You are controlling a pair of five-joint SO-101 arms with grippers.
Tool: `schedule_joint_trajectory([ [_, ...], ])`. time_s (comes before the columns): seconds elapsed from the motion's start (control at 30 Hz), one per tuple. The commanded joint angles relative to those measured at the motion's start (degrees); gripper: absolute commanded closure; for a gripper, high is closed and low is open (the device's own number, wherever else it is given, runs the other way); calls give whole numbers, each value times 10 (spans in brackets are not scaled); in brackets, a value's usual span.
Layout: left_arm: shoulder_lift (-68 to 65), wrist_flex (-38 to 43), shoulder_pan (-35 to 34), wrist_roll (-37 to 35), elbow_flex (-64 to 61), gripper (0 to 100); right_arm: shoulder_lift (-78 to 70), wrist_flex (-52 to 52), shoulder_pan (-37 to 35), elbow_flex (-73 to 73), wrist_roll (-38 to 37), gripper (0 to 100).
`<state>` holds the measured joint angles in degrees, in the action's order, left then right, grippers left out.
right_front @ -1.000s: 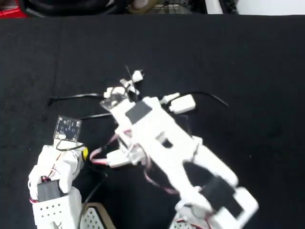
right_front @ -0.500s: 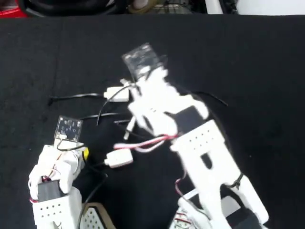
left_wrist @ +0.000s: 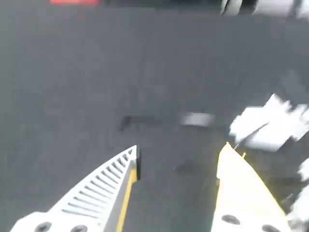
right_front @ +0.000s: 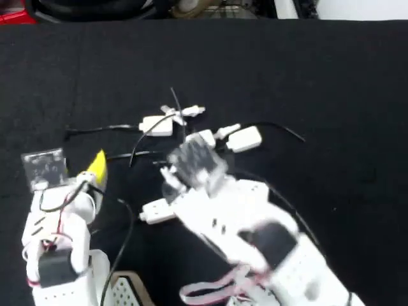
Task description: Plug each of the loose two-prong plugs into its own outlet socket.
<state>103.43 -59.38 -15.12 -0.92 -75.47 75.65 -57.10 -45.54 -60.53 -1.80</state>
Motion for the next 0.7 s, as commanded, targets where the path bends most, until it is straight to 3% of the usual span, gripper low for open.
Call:
schedule_joint_trajectory([
  [0.0, 3, 11, 80, -54, 73, 733, 143, 60, -25, -80, 8, 987],
  [0.2, 3, 10, 220, -63, 100, 733, 193, 157, -25, -205, 4, 987],
  [0.43, -2, -18, 348, -25, 95, 733, 180, 177, -24, -213, 4, 987],
  [0.53, 2, -45, 368, 0, 97, 733, 180, 177, -23, -213, 4, 987],
  [0.67, 2, -49, 335, 5, 97, 730, 176, 177, -22, -214, 5, 987],
])
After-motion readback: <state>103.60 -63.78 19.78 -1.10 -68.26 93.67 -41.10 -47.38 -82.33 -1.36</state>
